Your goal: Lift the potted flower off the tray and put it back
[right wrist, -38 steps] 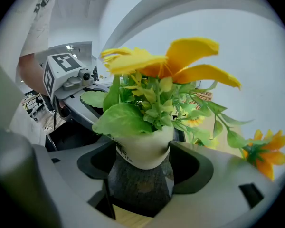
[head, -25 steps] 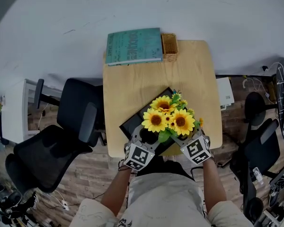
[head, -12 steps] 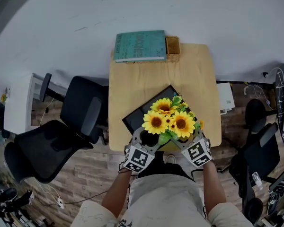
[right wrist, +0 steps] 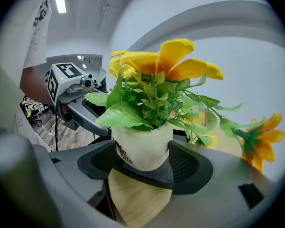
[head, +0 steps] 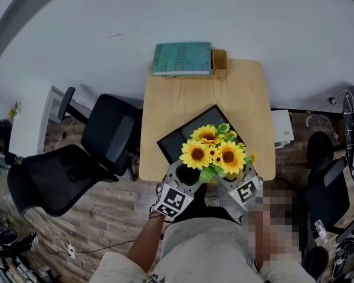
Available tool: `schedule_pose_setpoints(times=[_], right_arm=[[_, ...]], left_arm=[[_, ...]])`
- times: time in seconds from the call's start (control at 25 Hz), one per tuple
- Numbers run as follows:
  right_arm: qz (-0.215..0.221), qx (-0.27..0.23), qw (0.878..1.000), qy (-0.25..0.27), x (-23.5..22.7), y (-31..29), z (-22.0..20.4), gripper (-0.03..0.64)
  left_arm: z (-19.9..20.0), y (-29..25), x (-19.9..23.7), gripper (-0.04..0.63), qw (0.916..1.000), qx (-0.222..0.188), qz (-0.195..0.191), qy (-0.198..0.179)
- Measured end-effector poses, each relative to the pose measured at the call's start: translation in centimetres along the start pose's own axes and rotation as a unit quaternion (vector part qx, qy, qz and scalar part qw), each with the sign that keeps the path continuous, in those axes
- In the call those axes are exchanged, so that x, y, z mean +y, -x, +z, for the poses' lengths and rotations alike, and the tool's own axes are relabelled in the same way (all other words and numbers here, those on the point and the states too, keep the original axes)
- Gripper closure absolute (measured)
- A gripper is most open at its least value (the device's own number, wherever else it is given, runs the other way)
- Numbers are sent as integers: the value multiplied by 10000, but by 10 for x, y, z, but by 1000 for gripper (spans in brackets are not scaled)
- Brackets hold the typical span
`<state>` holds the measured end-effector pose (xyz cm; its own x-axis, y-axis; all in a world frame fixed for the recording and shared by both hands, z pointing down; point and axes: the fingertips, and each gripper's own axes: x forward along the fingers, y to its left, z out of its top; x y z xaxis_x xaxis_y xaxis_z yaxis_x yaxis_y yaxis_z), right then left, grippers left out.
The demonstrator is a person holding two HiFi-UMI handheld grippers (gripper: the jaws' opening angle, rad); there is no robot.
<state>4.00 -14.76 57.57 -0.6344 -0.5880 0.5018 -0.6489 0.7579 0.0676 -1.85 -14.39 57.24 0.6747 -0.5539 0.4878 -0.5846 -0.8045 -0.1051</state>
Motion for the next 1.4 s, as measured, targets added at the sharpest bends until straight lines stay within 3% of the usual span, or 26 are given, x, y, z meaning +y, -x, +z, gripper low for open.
schedule_pose_setpoints(times=[0.44, 1.08, 1.4], right_arm=[[-83, -447, 9990, -13, 7, 30, 24, 258], [-314, -1114, 9932, 153, -4, 88, 75, 259], [-389, -1489, 9879, 183, -8, 110, 100, 262]], left_arm=[[28, 22, -11, 316, 9995, -298, 59, -107], [109, 50, -21, 316, 9927, -1158, 72, -341], [138, 65, -22, 316, 9883, -1506, 77, -210]])
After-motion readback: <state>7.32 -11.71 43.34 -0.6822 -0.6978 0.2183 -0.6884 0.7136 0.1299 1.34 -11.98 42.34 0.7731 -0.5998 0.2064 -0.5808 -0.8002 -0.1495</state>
